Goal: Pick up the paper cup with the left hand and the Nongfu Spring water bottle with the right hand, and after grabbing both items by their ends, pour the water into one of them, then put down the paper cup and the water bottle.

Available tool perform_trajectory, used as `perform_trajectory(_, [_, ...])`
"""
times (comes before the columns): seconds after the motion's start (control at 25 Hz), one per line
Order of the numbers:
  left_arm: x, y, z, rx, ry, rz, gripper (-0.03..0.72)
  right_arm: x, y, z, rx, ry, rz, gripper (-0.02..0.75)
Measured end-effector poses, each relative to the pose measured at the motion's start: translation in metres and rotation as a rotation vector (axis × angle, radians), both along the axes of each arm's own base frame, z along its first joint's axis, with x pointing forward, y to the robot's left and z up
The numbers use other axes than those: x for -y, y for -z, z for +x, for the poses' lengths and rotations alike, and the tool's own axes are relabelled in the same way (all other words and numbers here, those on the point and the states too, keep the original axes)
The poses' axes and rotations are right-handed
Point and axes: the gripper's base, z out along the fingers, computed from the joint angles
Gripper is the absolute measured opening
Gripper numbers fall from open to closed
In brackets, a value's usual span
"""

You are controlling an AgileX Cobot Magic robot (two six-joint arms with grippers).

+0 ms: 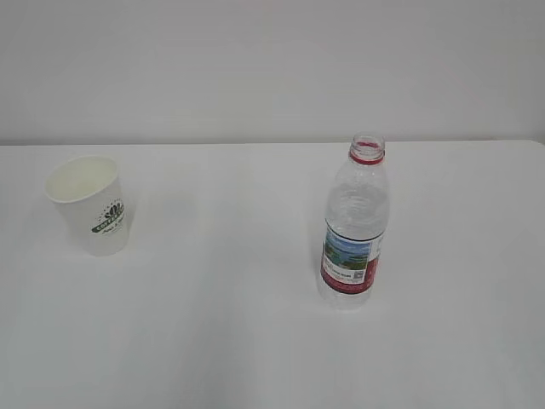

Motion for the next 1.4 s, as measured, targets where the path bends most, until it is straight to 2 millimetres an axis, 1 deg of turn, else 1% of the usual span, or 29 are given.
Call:
perform_trajectory(0.2, [0.000,-0.002,0.011,-0.004,0.001,0.003,0.378,-0.001,-0.003,0.011,-0.034,-0.001,-0.003,0.549])
perform_trajectory(0.48, [0.001,-0.003,0.023,-0.015,0.002,0.005,0.369,-0.003,-0.014,0.036,-0.001,-0.008,-0.006,0.549])
perform_trajectory(0.68, [0.001,-0.006,0.030,0.008,0.003,0.006,0.362,-0.003,-0.022,0.055,-0.003,-0.007,-0.018,0.549])
perform_trajectory(1.04, [0.001,-0.010,0.052,0.033,0.002,0.035,0.360,-0.006,-0.029,0.088,0.021,-0.017,-0.022,0.549])
perform_trajectory(1.4, [0.001,-0.012,0.070,0.060,0.007,0.046,0.360,-0.007,-0.029,0.107,0.026,-0.021,-0.031,0.549])
